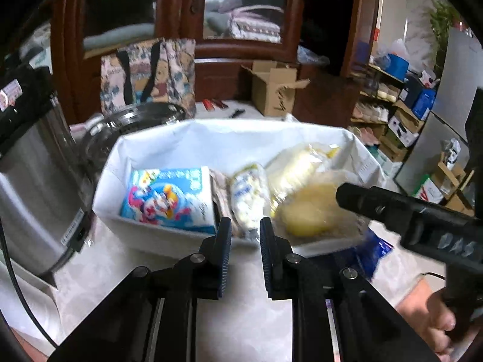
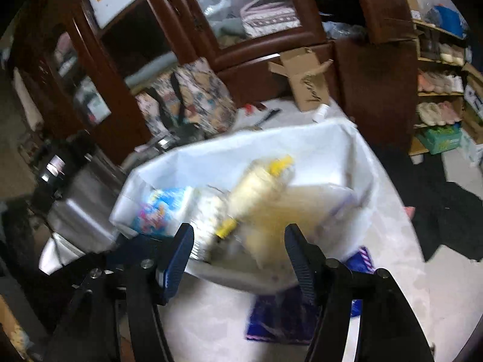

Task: Organize objects
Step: 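Lower the pill jar into the white bin and open the right tool, then move the right tool down and grasp the blue snack bag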

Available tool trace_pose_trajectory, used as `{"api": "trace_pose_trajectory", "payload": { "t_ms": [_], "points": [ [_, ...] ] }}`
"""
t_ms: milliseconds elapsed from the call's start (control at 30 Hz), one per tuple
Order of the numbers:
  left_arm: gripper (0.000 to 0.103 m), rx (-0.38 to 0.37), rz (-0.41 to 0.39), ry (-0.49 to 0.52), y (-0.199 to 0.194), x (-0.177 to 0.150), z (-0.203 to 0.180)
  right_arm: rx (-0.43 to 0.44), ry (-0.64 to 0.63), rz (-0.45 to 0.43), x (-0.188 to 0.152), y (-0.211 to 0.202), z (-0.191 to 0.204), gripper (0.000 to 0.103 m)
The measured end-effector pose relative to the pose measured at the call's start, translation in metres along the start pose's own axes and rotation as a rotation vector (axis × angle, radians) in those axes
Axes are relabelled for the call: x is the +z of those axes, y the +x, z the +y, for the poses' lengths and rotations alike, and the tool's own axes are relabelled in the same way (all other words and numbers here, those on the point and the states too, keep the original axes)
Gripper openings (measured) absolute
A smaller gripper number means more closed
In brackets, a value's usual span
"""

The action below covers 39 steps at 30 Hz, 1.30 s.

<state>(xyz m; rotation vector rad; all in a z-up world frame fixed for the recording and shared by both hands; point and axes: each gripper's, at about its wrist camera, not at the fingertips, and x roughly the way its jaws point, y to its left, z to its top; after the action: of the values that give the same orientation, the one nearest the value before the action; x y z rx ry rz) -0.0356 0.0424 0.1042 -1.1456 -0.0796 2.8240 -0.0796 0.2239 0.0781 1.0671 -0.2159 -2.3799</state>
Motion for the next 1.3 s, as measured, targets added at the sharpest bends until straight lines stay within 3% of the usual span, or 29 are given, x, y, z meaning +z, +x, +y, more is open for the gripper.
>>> {"api": "trace_pose_trajectory", "payload": {
  "t_ms": [133, 300, 400, 500, 567, 633, 700, 833, 1300],
  "points": [
    [0.019, 0.028, 0.123, -0.004, 0.005, -0.007, -0.006, -0.056, -0.013, 0.039, -0.013, -0.004, -0.010, 0.062],
    [0.019, -0.051, 0.202, -0.009, 0.023, -0.015, -0.013, -0.104, -0.034, 0.134, -0.032, 0.005, -0.024, 0.062],
    [0.019, -0.001, 0.239, 0.010, 0.036, -0.022, -0.019, -0.163, -0.052, 0.231, -0.040, 0.029, -0.028, 0.062],
    [0.019, 0.020, 0.289, 0.008, 0.047, -0.028, -0.021, -0.145, -0.091, 0.276, -0.049, 0.041, -0.018, 0.062],
    [0.013, 0.023, 0.293, 0.006, 0.051, -0.031, -0.022, -0.134, -0.148, 0.278, -0.055, 0.042, -0.004, 0.061],
    [0.013, 0.067, 0.280, 0.014, 0.052, -0.033, -0.021, -0.188, -0.181, 0.262, -0.060, 0.044, 0.004, 0.061],
    [0.014, 0.091, 0.261, 0.001, 0.051, -0.034, -0.019, -0.189, -0.186, 0.267, -0.065, 0.045, 0.005, 0.061],
    [0.017, 0.056, 0.248, -0.006, 0.044, -0.036, -0.019, -0.162, -0.199, 0.302, -0.073, 0.052, 0.006, 0.061],
    [0.017, 0.072, 0.275, 0.027, 0.049, -0.037, -0.026, -0.200, -0.242, 0.303, -0.079, 0.053, 0.011, 0.061]
  ]
}}
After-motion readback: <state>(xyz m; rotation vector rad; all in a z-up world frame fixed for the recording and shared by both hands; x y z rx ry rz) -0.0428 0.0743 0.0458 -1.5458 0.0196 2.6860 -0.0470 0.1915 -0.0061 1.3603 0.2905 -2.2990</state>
